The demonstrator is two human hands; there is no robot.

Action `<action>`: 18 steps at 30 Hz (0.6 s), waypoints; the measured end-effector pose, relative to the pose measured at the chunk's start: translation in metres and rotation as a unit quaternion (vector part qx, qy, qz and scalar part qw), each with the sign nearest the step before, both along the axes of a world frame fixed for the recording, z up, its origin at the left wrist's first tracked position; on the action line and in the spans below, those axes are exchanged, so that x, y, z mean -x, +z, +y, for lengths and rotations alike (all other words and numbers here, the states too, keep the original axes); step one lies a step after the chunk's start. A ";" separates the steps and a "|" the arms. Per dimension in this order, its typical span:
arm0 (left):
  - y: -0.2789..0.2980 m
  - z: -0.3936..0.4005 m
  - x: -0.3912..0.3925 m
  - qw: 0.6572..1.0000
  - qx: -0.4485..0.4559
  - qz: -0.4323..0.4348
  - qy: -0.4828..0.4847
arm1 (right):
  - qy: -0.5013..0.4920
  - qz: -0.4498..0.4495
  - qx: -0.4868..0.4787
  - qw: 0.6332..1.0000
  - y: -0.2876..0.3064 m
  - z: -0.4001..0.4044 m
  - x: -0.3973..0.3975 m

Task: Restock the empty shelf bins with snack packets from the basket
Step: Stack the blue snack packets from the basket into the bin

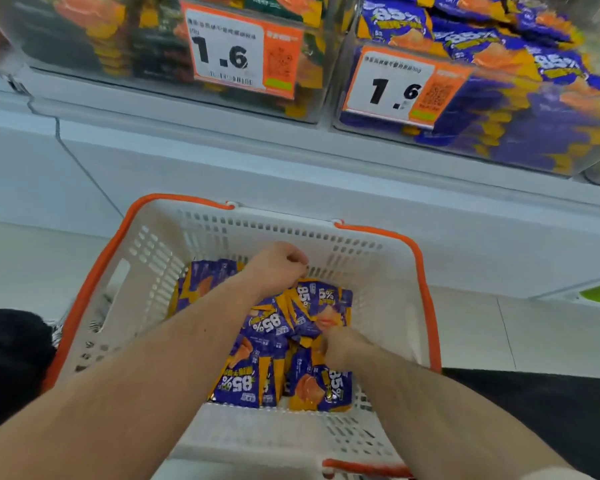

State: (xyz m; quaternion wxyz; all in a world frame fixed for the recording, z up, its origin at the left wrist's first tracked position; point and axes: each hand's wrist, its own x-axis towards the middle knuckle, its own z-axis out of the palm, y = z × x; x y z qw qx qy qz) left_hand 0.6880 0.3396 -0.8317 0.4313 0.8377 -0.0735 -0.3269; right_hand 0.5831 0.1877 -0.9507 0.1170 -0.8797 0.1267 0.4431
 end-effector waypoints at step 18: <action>0.031 -0.009 -0.001 0.968 -0.122 0.032 -0.219 | 0.116 -0.084 -0.007 0.990 0.044 -0.007 -0.030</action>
